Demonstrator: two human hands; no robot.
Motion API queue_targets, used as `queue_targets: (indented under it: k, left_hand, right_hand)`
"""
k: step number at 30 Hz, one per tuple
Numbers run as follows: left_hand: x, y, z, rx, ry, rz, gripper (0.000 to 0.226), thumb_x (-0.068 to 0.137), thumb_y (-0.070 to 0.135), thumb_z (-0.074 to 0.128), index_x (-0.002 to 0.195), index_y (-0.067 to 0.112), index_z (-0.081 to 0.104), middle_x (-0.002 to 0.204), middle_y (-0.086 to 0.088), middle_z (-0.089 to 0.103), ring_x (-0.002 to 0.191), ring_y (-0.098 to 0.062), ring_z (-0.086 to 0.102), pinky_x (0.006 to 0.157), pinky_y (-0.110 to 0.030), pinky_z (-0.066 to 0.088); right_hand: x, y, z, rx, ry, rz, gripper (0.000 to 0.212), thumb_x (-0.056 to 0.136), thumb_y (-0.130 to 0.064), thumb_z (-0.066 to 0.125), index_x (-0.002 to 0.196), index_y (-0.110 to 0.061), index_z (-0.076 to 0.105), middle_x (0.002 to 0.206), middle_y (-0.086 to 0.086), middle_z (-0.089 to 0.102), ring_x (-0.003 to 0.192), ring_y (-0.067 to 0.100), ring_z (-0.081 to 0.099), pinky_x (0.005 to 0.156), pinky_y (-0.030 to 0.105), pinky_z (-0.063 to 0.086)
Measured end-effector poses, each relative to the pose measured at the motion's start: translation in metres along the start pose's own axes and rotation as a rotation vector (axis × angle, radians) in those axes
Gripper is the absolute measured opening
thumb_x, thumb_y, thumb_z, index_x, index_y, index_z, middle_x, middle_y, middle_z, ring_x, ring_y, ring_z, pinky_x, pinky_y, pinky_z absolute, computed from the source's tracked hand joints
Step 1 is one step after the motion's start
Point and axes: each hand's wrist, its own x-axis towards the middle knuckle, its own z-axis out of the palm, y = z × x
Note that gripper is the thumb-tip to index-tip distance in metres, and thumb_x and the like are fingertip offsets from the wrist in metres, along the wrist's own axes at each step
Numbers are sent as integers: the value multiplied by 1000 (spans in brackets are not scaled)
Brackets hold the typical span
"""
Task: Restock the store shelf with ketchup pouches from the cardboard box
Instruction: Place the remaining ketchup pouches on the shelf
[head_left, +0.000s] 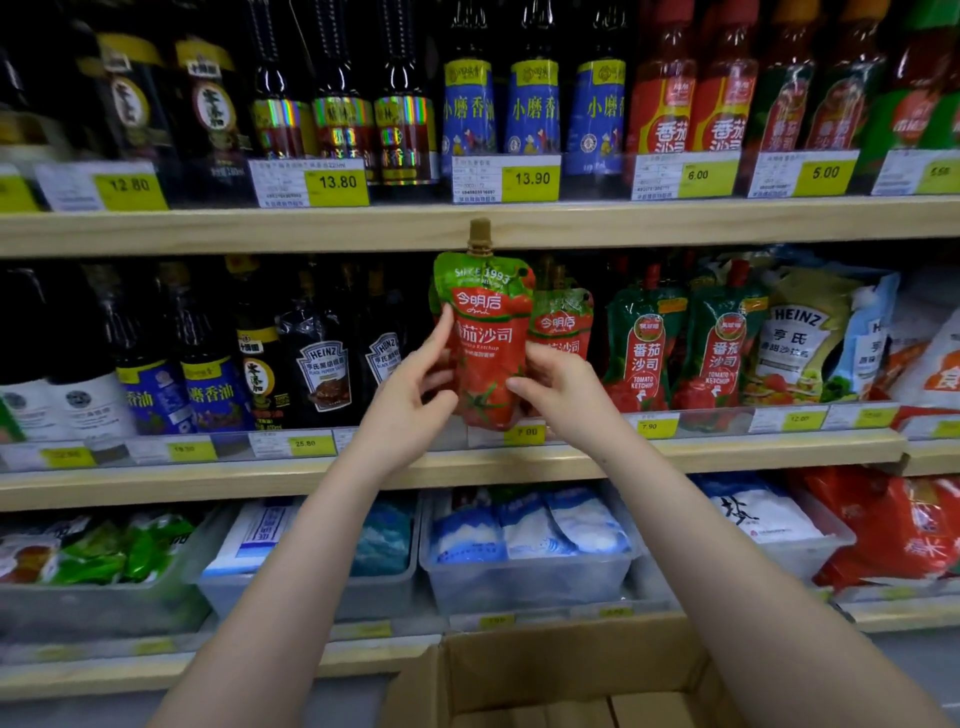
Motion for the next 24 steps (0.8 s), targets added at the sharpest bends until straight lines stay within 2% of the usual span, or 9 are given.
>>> queue_targets:
  k: [3,7,9,11,13,14,17,21,24]
  left_hand:
    - [10,-12,-7,38,8,41,83,83,-14,40,146,36,19,141,-2,42,125,-6,45,91,-5,38]
    - [18,-29,-8,42,-23,31,83,82,-12,42,147,34,17,141,3,38,131,-5,38,91,-3,37]
    - [20,-38,-8,81,-29,11,83,80,-2,44,146,39,17,139,3,39,130,-7,39,92,-6,38]
    - [21,-45,-9,150,-29,-22,81,81,7,46,143,48,15,136,-1,42,126,-11,47,97,-18,42]
    - [20,-49,-6,206,-45,-78,81,86,5,48,140,52,9,133,-4,43,117,-17,54,100,-30,45]
    - [20,-51,-4,230,-56,-98,82,87,5,49,140,51,7,130,-6,44,113,-17,56,99,-32,46]
    - [22,-57,0,302,-56,-121,85,85,8,53,142,49,5,122,-9,46,100,-14,58,95,-34,48]
    - [27,-62,-1,367,-20,-140,86,84,10,56,146,44,6,110,-5,43,91,-9,48,94,-31,45]
    - [27,-65,1,377,2,-132,88,83,9,57,146,42,6,103,-2,38,87,-5,45,94,-31,45]
  right_hand:
    - [19,10,11,-40,38,-35,31,88,-3,53,115,-13,63,112,-3,65,111,15,59,100,42,46]
    - [28,25,21,-23,62,10,29,91,-5,50,116,-12,62,114,-2,65,112,15,58,100,41,46]
    - [30,33,25,-29,54,42,30,91,-4,48,116,-12,61,116,1,65,112,17,58,100,41,46]
    - [31,38,28,-56,46,74,28,93,-4,45,115,-10,60,116,5,65,109,16,58,97,35,47]
    - [32,41,30,-97,40,125,23,95,-3,42,111,-6,58,114,10,64,103,15,58,90,28,47]
    - [33,43,32,-125,43,147,21,95,-4,40,109,-4,56,112,11,64,102,17,57,89,29,48]
    - [39,47,37,-217,62,197,20,96,-8,38,110,-3,52,110,14,62,101,26,58,90,41,49]
    - [43,49,43,-264,56,226,22,97,-10,36,114,-4,49,110,15,61,100,29,59,83,33,48]
    - [44,51,45,-227,47,240,26,98,-11,36,121,-4,47,115,15,60,103,28,58,83,32,47]
